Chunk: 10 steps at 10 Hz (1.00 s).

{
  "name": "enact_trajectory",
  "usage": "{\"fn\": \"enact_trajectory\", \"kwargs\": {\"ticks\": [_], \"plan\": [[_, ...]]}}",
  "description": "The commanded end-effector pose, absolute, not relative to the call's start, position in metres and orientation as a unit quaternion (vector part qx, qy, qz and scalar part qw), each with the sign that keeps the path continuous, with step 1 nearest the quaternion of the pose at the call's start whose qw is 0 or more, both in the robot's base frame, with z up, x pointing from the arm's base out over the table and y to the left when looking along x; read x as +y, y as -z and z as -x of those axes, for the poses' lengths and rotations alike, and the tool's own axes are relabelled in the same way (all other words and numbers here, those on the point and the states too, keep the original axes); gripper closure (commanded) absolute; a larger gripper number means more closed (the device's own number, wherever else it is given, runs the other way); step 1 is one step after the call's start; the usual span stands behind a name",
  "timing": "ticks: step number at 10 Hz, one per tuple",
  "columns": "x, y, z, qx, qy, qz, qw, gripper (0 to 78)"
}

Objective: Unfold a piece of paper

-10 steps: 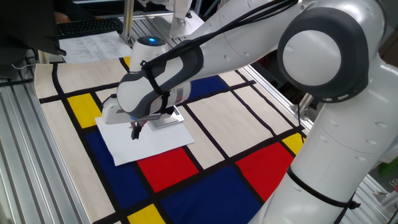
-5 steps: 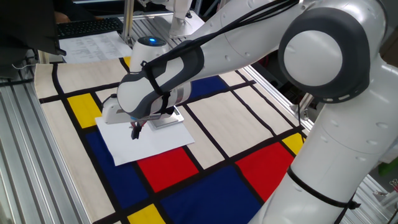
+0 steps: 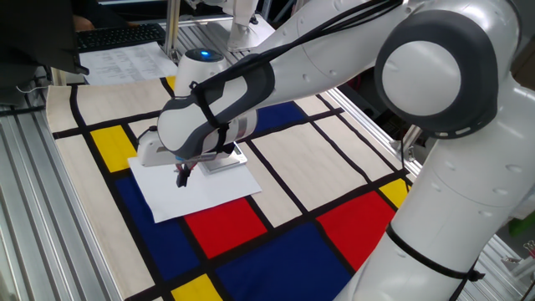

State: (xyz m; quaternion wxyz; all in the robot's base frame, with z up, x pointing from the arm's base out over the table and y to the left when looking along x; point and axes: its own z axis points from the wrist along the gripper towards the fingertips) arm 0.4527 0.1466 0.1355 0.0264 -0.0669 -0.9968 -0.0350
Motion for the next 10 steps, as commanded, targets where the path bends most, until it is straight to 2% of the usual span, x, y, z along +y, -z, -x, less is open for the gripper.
{"fn": "enact_trajectory", "kwargs": {"ticks": [1,10], "plan": [[0.1462,-0.14,-0.4574,-0.999,0.016,0.027,0.022,76.4],[0.1459,-0.1345,-0.465,-1.0,0.016,0.01,0.01,76.4]]}}
